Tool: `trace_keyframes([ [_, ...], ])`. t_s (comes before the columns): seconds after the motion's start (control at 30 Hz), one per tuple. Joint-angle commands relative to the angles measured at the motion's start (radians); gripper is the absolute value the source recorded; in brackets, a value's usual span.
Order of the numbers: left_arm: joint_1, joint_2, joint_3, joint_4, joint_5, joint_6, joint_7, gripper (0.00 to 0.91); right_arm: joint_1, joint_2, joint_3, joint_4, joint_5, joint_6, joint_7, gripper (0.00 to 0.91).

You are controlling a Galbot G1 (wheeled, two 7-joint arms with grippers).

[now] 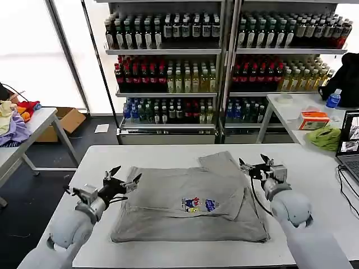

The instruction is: Fold and organize the clothes.

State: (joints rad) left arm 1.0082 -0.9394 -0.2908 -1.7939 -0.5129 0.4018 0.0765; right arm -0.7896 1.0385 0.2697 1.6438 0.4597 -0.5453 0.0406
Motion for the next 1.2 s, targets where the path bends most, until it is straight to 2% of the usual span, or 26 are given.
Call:
trace_keyframes([
  [0.03,-0.29,-0.004,0.169,0.277,-0.058,-0.001,0.036,0.907,0.25,0.034,-0.124,-0.29,-0.041,0.035,-0.17,0.907],
  [0.4,-0.365,-0.063,0.209,0.403,-0.049,0.003,0.024,0.907,0.344,0.099,-0.176,-0.406,-0.058,0.02,-0.114,0.907],
  [0.8,-0.318,-0.096,0.201,0.411,0.025,0.016,0.012,0.907,0.323,0.157,-0.132,-0.505,-0.055,0.005,-0.073,0.907],
  [1.2,-0.321,-0.105,0.194,0.448,0.024,0.015,0.018,0.907,0.31,0.195,-0.103,-0.535,-0.058,0.006,-0.073,0.907],
])
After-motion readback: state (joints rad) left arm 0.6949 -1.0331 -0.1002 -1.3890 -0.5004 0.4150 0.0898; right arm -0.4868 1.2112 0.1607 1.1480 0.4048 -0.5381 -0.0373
